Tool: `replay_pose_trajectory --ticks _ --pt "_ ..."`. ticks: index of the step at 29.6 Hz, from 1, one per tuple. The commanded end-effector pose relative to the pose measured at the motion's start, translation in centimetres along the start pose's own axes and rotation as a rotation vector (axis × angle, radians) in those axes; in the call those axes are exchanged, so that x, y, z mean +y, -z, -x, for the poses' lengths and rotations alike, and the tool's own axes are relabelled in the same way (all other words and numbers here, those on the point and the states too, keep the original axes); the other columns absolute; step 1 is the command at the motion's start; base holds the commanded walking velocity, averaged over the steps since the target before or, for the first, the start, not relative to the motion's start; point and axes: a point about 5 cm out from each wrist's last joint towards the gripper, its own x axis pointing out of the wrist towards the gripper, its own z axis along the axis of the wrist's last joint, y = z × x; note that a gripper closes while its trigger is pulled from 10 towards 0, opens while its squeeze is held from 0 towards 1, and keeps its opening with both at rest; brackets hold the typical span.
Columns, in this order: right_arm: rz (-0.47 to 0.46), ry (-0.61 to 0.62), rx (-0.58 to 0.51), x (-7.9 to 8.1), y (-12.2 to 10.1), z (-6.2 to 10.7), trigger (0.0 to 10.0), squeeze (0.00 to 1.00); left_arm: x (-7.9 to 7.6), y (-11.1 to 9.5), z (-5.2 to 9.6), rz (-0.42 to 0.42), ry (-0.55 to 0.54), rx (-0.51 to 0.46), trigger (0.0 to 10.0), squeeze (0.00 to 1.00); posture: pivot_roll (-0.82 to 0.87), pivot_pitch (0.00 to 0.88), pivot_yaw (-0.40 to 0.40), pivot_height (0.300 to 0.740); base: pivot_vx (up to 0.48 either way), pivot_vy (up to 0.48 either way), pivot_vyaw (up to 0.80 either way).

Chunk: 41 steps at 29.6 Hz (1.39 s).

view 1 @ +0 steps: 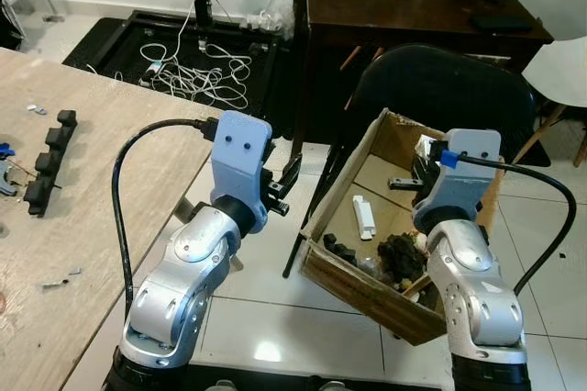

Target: Picking trash to rubbish bin

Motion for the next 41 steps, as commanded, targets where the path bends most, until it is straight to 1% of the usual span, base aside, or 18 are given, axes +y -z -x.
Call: replay_pose_trajectory --ticks 1,5,6,9,12,15,19,22,26,28,31,32,33,36,37,38,39,41 --pt "-0.003 0.035 0.019 -0.9 0.7 0.0 10.0 0.00 0.0 0.6 -0.1 -0.031 0.006 0.022 10.0 0.00 0.06 0.211 -0.003 0.740 0.000 0.000 0.00" --pt "0.019 0.052 0.053 -2.1 2.0 -1.0 10.0 0.00 0.0 2.0 -0.8 -0.122 0.075 0.061 10.0 0.00 0.07 0.229 0.020 0.740 0.000 0.000 0.00" --pt "0.019 0.052 0.053 -2.1 2.0 -1.0 10.0 0.00 0.0 2.0 -0.8 -0.122 0.075 0.061 10.0 0.00 0.07 0.229 0.020 0.740 0.000 0.000 0.00" --pt "0.070 -0.032 0.100 -2.3 3.2 -2.2 10.0 0.00 0.2 2.5 -1.8 -0.158 0.140 0.062 10.0 0.00 0.07 0.238 0.040 0.740 0.000 0.000 0.00" --pt "0.072 -0.053 0.107 -2.4 3.6 -2.6 10.0 0.00 0.3 2.6 -2.1 -0.168 0.161 0.053 10.0 0.00 0.07 0.249 0.054 0.740 0.000 0.000 0.00" --pt "0.078 -0.099 0.121 -2.5 4.5 -3.9 10.0 0.00 0.1 3.0 -2.7 -0.197 0.230 0.031 10.0 0.00 0.07 0.276 0.080 0.740 0.000 0.000 0.00" --pt "0.080 -0.126 0.126 -2.4 4.9 -4.4 10.0 0.00 -0.4 3.0 -2.9 -0.176 0.272 0.022 10.0 0.00 0.07 0.291 0.081 0.740 0.000 0.000 0.00" --pt "0.064 -0.143 0.120 -2.8 5.2 -5.1 10.0 0.00 -1.1 2.7 -3.1 -0.148 0.319 0.001 10.0 0.00 0.08 0.311 0.083 0.740 0.000 0.000 0.00" --pt "0.058 -0.155 0.111 -3.1 5.3 -5.7 10.0 0.00 -1.6 2.5 -3.2 -0.138 0.351 -0.017 10.0 0.00 0.08 0.315 0.082 0.740 0.000 0.000 0.00" --pt "0.029 -0.174 0.099 -3.2 5.1 -6.4 10.0 0.00 -1.7 2.5 -3.3 -0.135 0.365 -0.027 10.0 0.00 0.08 0.325 0.084 0.740 0.000 0.000 0.00" --pt "-0.031 -0.226 0.082 -2.9 4.5 -7.1 10.0 0.00 -1.6 2.5 -3.4 -0.133 0.372 -0.036 10.0 0.00 0.08 0.327 0.082 0.740 0.000 0.000 0.00" --pt "-0.046 -0.240 0.073 -2.8 4.3 -7.2 10.0 1.00 -1.5 2.5 -3.4 -0.134 0.373 -0.037 10.0 0.00 0.08 0.327 0.082 0.740 0.000 0.000 0.00" --pt "-0.050 -0.250 0.066 -2.6 4.1 -7.3 10.0 1.00 -1.5 2.5 -3.3 -0.134 0.373 -0.038 10.0 0.00 0.08 0.321 0.078 0.740 0.000 0.000 0.00" --pt "0.043 -0.240 0.030 -2.3 3.4 -7.7 10.0 1.00 -1.4 2.3 -3.3 -0.135 0.370 -0.045 10.0 0.00 0.08 0.314 0.074 0.740 0.000 0.000 0.00" --pt "0.056 -0.234 0.015 -2.2 3.1 -7.8 10.0 0.85 -1.3 2.2 -3.3 -0.133 0.365 -0.049 10.0 0.00 0.08 0.314 0.074 0.740 0.000 0.000 0.00" --pt "0.059 -0.230 0.007 -2.1 3.0 -7.9 10.0 0.85 -1.2 2.1 -3.3 -0.132 0.362 -0.050 10.0 0.00 0.08 0.306 0.070 0.740 0.000 0.000 0.00" --pt "0.042 -0.228 -0.015 -2.0 2.4 -8.0 10.0 0.00 -1.1 2.0 -3.3 -0.122 0.353 -0.054 10.0 0.00 0.08 0.297 0.066 0.740 0.000 0.000 0.00" --pt "0.028 -0.229 -0.033 -2.0 2.1 -8.2 10.0 0.00 -0.9 1.9 -3.3 -0.115 0.349 -0.057 10.0 0.00 0.08 0.297 0.066 0.740 0.000 0.000 0.00"
